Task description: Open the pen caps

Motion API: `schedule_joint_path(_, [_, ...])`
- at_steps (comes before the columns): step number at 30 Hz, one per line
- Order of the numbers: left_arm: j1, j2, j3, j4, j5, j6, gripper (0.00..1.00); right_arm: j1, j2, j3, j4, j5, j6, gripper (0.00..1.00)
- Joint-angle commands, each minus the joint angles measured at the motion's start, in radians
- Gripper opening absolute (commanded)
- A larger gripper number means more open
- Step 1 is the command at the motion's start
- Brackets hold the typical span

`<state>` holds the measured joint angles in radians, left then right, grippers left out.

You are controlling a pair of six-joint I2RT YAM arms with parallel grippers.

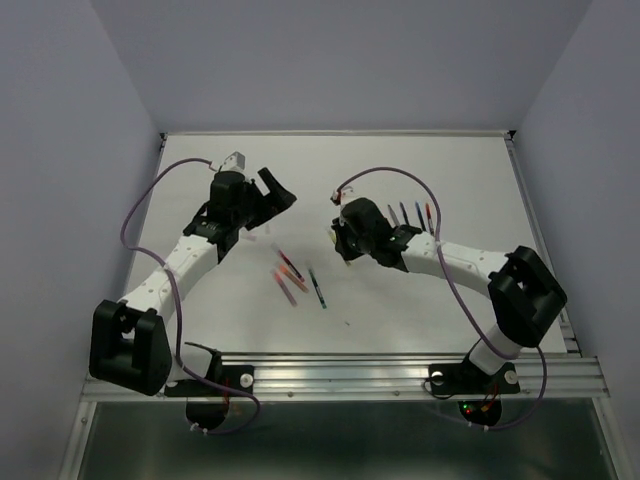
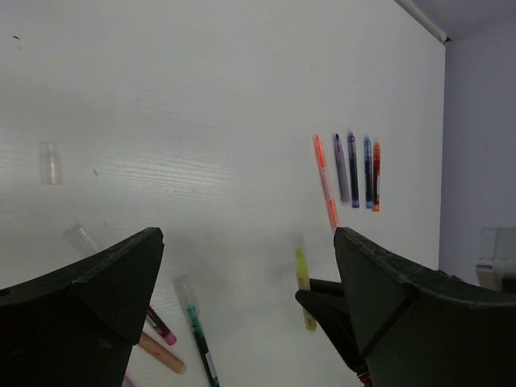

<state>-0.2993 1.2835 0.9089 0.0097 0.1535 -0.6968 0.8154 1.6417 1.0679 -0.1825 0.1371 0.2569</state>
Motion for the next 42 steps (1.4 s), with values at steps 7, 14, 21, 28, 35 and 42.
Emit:
schedule_joint_path(7, [-0.138,0.1,0.065,0.125,0.075,-0.046,0.96,-0.042,-0.043,0.078,0.126,-0.169,-0.059,0.01])
schedule_joint_path(14, [-0.161,0.151,0.088,0.136,0.095,-0.056,0.86,-0.051,-0.042,0.112,0.172,-0.182,-0.047,0.01])
schedule_joint_path(21, [-0.173,0.16,0.094,0.147,0.101,-0.063,0.68,-0.051,-0.043,0.116,0.225,-0.195,-0.028,0.01])
schedule_joint_path(28, [-0.176,0.165,0.091,0.157,0.112,-0.07,0.59,-0.051,-0.045,0.118,0.25,-0.194,-0.021,0.01])
schedule_joint_path(35, [-0.179,0.158,0.09,0.165,0.109,-0.079,0.31,-0.051,-0.054,0.119,0.259,-0.2,-0.019,0.01])
schedule_joint_path(42, [-0.178,0.145,0.082,0.171,0.098,-0.084,0.0,-0.051,-0.056,0.11,0.258,-0.206,-0.025,0.01])
